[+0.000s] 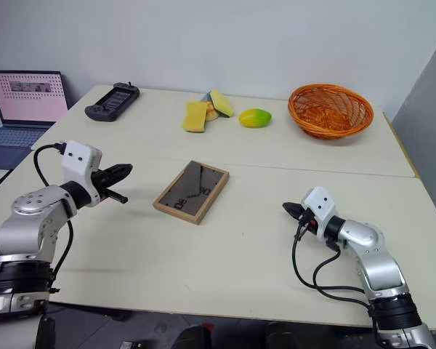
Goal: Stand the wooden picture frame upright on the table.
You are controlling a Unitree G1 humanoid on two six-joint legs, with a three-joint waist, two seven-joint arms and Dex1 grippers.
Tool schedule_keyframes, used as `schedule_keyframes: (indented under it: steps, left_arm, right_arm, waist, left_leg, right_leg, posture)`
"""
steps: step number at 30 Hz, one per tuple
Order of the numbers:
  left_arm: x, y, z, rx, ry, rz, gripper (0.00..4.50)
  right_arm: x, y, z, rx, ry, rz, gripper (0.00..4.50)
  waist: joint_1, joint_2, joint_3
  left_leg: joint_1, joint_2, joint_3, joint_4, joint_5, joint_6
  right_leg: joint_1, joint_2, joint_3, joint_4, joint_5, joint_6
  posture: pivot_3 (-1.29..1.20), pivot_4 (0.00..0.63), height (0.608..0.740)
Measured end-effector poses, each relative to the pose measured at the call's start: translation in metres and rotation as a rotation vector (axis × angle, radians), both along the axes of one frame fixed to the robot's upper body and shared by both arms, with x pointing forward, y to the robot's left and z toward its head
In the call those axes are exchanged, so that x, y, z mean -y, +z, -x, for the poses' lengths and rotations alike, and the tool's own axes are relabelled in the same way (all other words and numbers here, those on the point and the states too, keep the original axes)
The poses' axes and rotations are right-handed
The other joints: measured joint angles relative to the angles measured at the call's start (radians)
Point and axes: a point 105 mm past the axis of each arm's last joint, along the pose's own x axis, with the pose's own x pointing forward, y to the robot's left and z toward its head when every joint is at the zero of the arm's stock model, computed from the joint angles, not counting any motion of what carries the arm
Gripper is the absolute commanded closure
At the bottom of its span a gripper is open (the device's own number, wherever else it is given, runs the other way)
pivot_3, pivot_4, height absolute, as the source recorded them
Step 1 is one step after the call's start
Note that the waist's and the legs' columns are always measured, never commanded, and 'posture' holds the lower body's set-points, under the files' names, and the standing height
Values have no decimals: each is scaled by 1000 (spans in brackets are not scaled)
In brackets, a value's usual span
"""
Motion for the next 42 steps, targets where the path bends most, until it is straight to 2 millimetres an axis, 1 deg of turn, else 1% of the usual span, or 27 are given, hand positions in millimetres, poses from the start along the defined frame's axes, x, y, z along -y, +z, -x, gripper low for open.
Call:
schedule_keyframes:
  steps: [4,6,7,8,10,12,14,19,26,29,34,39,42]
  left_arm:
    - [5,-4,-5,-8,-14,25,4500]
    - [6,-4,-5,-6,-28,19,4500]
    - [8,-7,-7,-23,-32,-5,4500]
    - [9,-12,-10,-49,-29,-28,4500]
    - [13,-29,-16,-111,-18,-75,4500]
    - [25,-50,-19,-173,-40,-88,4500]
    - [35,-60,-20,-201,-63,-92,4500]
    - [45,-63,-28,-213,-79,-116,4500]
    - [59,-65,-35,-216,-100,-96,4500]
    - [72,-66,-37,-210,-122,-74,4500]
    - [100,-70,-38,-209,-169,-33,4500]
    - [136,-74,-30,-213,-251,-5,4500]
    - [149,-77,-25,-215,-284,3,4500]
  right_arm:
    - [-2,5,1,14,-13,-4,4473]
    - [-1,4,1,11,-21,-4,4473]
    - [0,3,1,5,-26,-4,4473]
    - [-1,2,1,2,-26,-4,4473]
    - [-4,3,1,6,-19,0,4473]
    - [-11,5,-1,27,-8,31,4473]
    - [-17,7,-3,43,0,51,4473]
    - [-29,3,-3,46,11,51,4473]
    - [-27,4,-5,55,-11,51,4473]
    - [-26,4,-6,58,-23,50,4473]
    - [-24,3,-6,58,-42,48,4473]
    - [-19,0,-9,63,-77,64,4473]
    - [-14,-5,-12,50,-100,82,4473]
  waist:
    - [-1,0,0]
    - [-1,0,0]
    - [0,0,0]
    - [1,0,0]
    - [1,0,0]
    - [0,0,0]
    - [0,0,0]
    - [1,0,0]
    - [5,0,0]
    - [9,0,0]
    - [16,0,0]
    - [20,0,0]
    - [20,1,-1]
  left_leg:
    - [0,0,0,0,0,0]
    - [0,0,0,0,0,0]
    - [0,0,-1,0,0,0]
    - [0,0,-1,1,0,0]
    - [0,0,-1,2,0,0]
    - [-1,0,-1,2,0,0]
    - [-1,0,-1,2,0,0]
    - [-1,0,-2,2,0,0]
    - [-2,-1,-2,3,0,0]
    - [-2,-2,-3,3,0,0]
    - [-3,-5,-6,4,0,0]
    - [-4,-6,-7,6,0,0]
    - [-5,-6,-7,7,0,0]
  right_leg:
    - [0,0,0,0,0,0]
    - [0,0,0,0,0,0]
    - [0,0,-1,0,0,0]
    - [0,0,-1,0,0,0]
    - [1,0,-1,0,0,0]
    - [0,0,-1,0,0,0]
    - [0,1,-1,1,0,0]
    - [0,1,-2,1,0,0]
    - [1,0,-2,1,0,0]
    - [1,0,-2,1,0,0]
    - [2,-2,-2,1,0,0]
    - [2,-2,-2,1,0,0]
    - [2,-2,-2,1,0,0]
  posture:
    - [0,150,740]
    - [0,150,740]
    - [0,150,740]
    - [0,150,740]
    - [0,150,740]
    - [0,150,740]
    - [0,150,740]
    - [0,150,740]
    - [0,150,740]
    - [0,150,740]
    - [0,150,740]
    - [0,150,740]
    - [0,150,740]
